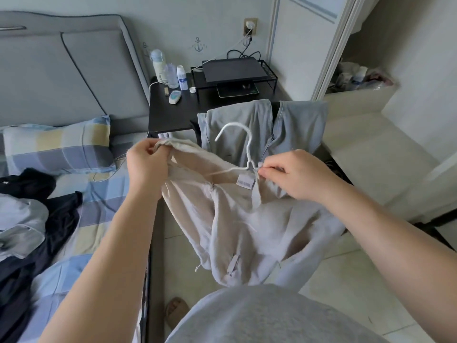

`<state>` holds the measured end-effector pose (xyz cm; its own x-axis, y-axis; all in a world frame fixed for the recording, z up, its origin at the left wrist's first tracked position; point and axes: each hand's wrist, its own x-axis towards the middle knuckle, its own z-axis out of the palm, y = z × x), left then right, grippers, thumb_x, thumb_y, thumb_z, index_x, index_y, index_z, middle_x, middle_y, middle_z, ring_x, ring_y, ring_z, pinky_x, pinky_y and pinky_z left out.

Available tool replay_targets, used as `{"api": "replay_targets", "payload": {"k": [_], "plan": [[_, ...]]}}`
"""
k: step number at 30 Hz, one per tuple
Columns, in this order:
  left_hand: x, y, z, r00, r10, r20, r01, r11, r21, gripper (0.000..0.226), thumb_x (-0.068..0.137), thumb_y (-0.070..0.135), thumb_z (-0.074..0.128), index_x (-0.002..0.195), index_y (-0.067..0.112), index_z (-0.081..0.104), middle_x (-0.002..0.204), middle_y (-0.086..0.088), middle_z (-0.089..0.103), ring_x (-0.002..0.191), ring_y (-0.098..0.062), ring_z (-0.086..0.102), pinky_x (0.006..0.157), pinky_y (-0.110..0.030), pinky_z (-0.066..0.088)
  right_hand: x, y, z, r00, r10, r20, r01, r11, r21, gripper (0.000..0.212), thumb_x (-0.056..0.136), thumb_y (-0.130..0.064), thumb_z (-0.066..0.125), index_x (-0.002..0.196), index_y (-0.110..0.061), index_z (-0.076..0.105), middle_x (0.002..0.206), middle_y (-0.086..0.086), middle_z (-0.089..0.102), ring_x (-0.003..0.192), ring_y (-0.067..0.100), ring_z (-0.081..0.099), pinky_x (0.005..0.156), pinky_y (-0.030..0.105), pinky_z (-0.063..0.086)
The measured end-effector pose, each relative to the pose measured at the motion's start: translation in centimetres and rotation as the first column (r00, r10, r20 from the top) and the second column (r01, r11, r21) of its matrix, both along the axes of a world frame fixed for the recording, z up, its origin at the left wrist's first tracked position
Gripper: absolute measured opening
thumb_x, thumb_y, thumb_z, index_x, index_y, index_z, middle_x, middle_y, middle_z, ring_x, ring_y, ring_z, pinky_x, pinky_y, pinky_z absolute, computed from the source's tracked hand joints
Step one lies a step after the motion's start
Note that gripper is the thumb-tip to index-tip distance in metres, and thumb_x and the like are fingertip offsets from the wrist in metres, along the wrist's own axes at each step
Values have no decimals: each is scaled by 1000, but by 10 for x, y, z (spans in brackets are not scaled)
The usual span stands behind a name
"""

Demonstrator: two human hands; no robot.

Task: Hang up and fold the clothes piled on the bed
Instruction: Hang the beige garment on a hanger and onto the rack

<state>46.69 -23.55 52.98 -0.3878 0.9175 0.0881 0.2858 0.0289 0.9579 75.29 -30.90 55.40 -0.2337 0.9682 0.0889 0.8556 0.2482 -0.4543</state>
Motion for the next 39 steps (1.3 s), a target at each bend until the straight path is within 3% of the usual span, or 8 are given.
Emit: {"api": "replay_targets", "payload": {"k": [3,9,14,17,24,26,29,39], "plan": [[13,-3,21,988,-114,-102,126,984,127,21,86,18,67,69,31,65,52,21,56,49,3,44,49,-14,37,-12,-2,-9,995,-76,71,70,994,82,39,100,-38,56,70,-13,58,50,-6,48,59,12,43,51,30,27],[16,-23,32,773,-618,-143,619,784,-45,11,91,23,73,101,27,76,97,10,75,92,-2,68,89,-26,53,-10,-6,-18,864,-10,-503,49,997,64,40,101,-20,59,65,-4,51,56,9,45,57,17,42,61,34,34],[16,-28,18,637,-305,-708,549,824,140,24,94,30,66,117,26,71,122,10,64,120,-14,49,107,-44,31,-7,-6,-16,776,26,-630,10,998,54,39,99,-20,60,61,-21,54,54,-8,41,58,7,39,60,25,34],[21,-25,15,650,-375,-661,634,747,200,12,95,11,66,103,12,75,88,5,69,84,-2,57,86,-32,47,-8,-4,-17,790,48,-612,-6,997,72,37,98,-25,60,63,-13,55,53,-11,41,57,4,39,59,20,34],[-1,-20,17,824,-285,-489,458,843,281,13,95,13,65,102,13,75,91,5,68,86,-9,60,79,-23,48,35,7,-14,858,-18,-513,138,971,197,26,95,-41,59,73,-31,65,59,-8,52,56,0,45,57,17,36],[-7,-19,20,860,-267,-435,415,862,291,13,95,19,64,103,18,74,93,5,69,88,-10,62,82,-29,50,49,9,-16,830,-46,-556,179,966,188,10,93,-44,60,94,-45,69,83,-16,67,79,-4,60,73,15,44],[-8,-19,22,899,-236,-369,348,896,276,13,93,27,64,102,26,73,93,11,70,91,-16,64,84,-40,54,61,9,-29,781,-147,-607,186,982,2,47,82,-60,70,123,-67,49,130,-18,62,123,5,57,101,29,45],[-10,-21,20,923,-190,-334,286,920,266,17,95,24,64,109,26,74,98,3,72,91,-23,66,85,-50,55,63,9,-45,697,-413,-586,504,864,-9,17,78,-34,80,74,-32,64,71,-9,69,62,-2,60,65,21,43]]}}
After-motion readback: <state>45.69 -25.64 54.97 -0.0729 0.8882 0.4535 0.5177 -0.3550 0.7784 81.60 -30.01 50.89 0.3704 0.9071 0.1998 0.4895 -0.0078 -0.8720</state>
